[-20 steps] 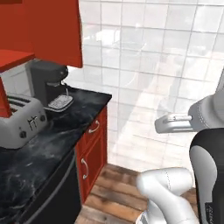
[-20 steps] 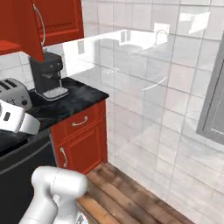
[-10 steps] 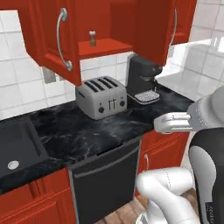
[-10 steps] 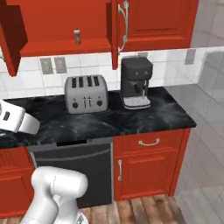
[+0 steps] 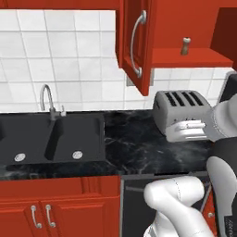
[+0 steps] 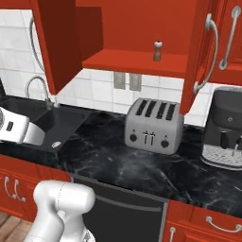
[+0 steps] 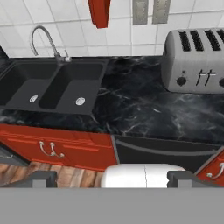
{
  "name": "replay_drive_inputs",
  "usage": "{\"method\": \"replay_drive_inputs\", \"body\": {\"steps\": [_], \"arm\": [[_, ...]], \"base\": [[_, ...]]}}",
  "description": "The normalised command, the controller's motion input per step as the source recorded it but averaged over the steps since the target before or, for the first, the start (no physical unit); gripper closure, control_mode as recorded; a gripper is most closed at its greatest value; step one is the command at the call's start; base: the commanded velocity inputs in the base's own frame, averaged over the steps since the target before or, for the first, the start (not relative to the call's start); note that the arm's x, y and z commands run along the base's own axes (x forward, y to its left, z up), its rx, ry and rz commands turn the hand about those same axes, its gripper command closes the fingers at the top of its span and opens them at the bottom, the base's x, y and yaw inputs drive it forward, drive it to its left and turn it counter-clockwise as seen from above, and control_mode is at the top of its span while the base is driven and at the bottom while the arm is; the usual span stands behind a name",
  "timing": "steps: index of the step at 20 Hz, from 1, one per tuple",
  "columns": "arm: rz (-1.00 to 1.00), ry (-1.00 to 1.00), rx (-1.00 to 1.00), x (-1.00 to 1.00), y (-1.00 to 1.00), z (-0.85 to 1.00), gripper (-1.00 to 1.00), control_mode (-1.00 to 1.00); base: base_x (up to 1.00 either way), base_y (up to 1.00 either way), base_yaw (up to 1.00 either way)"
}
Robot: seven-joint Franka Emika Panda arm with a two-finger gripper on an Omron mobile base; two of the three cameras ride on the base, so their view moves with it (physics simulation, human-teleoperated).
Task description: Take 2 condiments from the cabinet and move them on the counter near the stove.Make sure the condiments are lined up with each other, next to each other.
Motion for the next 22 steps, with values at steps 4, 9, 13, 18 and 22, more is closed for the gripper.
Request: {"method": "replay_drive_inputs", "body": {"steps": [4,9,13,18,22], "arm": [[0.0,0.0,0.0,0.0,0.0,0.0,-1.0,1.0],[0.0,0.0,0.0,0.0,0.0,0.0,-1.0,1.0],[0.0,0.0,0.0,0.0,0.0,0.0,-1.0,1.0],[0.0,0.0,0.0,0.0,0.0,0.0,-1.0,1.0],[0.0,0.0,0.0,0.0,0.0,0.0,-1.0,1.0]], "base": [[0.0,-0.1,-0.03],[-0.16,-0.27,-0.11],[-0.46,-0.01,-0.23],[-0.52,-0.05,-0.34],[-0.03,0.0,-0.23]]}}
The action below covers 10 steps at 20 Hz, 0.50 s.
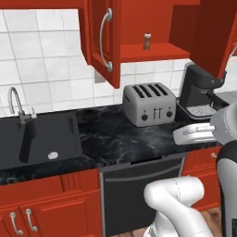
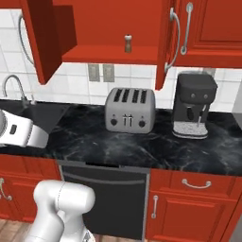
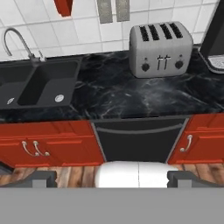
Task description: Take 2 condiments from the cabinet and move them on the counter near the stove.Make sure the condiments are lined up with each other, next to each other.
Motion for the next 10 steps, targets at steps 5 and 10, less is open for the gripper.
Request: {"method": "replay_drive_inputs", "body": {"steps": [5,10], "arm": [[0.0,0.0,0.0,0.0,0.0,0.0,-1.0,1.0],[0.0,0.0,0.0,0.0,0.0,0.0,-1.0,1.0]], "base": [[0.15,-0.01,-0.12],[0.57,-0.05,-0.03]]}}
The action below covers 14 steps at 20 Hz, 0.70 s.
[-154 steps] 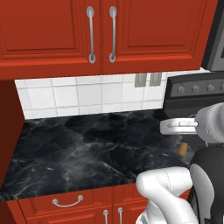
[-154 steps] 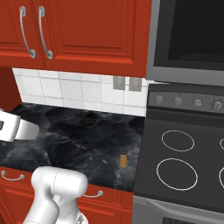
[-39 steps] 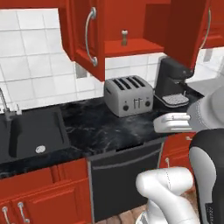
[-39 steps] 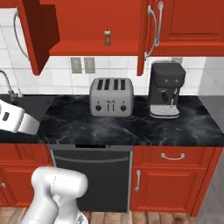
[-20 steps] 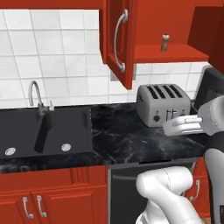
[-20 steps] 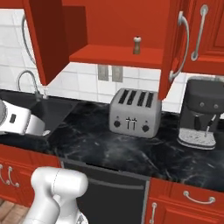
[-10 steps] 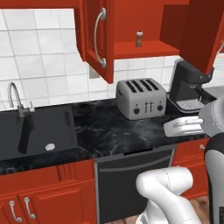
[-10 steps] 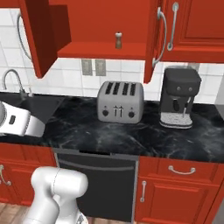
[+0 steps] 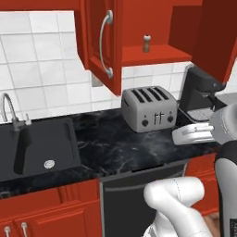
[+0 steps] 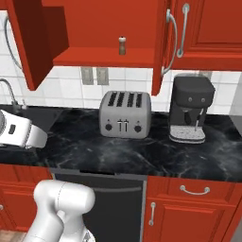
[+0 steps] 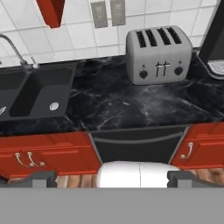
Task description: Take 2 condiments from the cabinet and move them on the counter near the stove.Make sure the condiments are lined up with each other, next to each other.
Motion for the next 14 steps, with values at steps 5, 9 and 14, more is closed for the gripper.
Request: {"method": "replay_drive_inputs", "body": {"steps": [5,9,14], "arm": [[0.0,0.0,0.0,0.0,0.0,0.0,-1.0,1.0],[0.0,0.0,0.0,0.0,0.0,0.0,-1.0,1.0],[0.0,0.0,0.0,0.0,0.0,0.0,-1.0,1.0]], "base": [[0.64,-0.11,0.0],[0.58,-0.26,0.0],[0.25,-0.45,-0.01]]}}
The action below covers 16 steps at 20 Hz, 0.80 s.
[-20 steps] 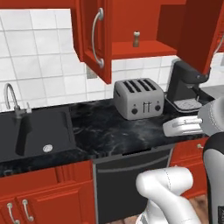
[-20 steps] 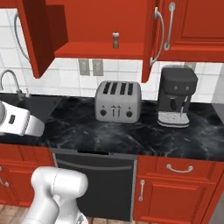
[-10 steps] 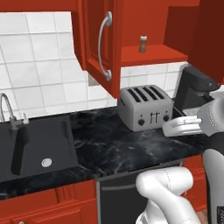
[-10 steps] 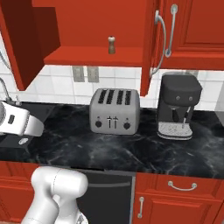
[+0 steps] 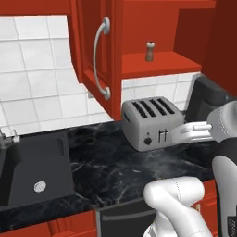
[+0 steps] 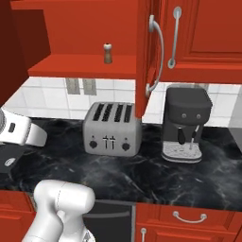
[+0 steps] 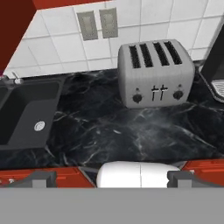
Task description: Take 2 condiments from the cabinet and move them on the counter near the stove.Make sure the condiments are lined up with each other, next to each other.
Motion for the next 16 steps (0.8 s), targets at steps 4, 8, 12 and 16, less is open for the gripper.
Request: {"method": "replay_drive_inputs", "body": {"steps": [4,8,12,16], "arm": [[0.0,0.0,0.0,0.0,0.0,0.0,-1.0,1.0],[0.0,0.0,0.0,0.0,0.0,0.0,-1.0,1.0],[0.0,0.0,0.0,0.0,0.0,0.0,-1.0,1.0],[0.0,0.0,0.0,0.0,0.0,0.0,-1.0,1.0]], "base": [[0.31,-0.52,-0.03],[0.31,-0.14,-0.01],[0.11,0.0,0.0],[0.01,0.0,0.0]]}}
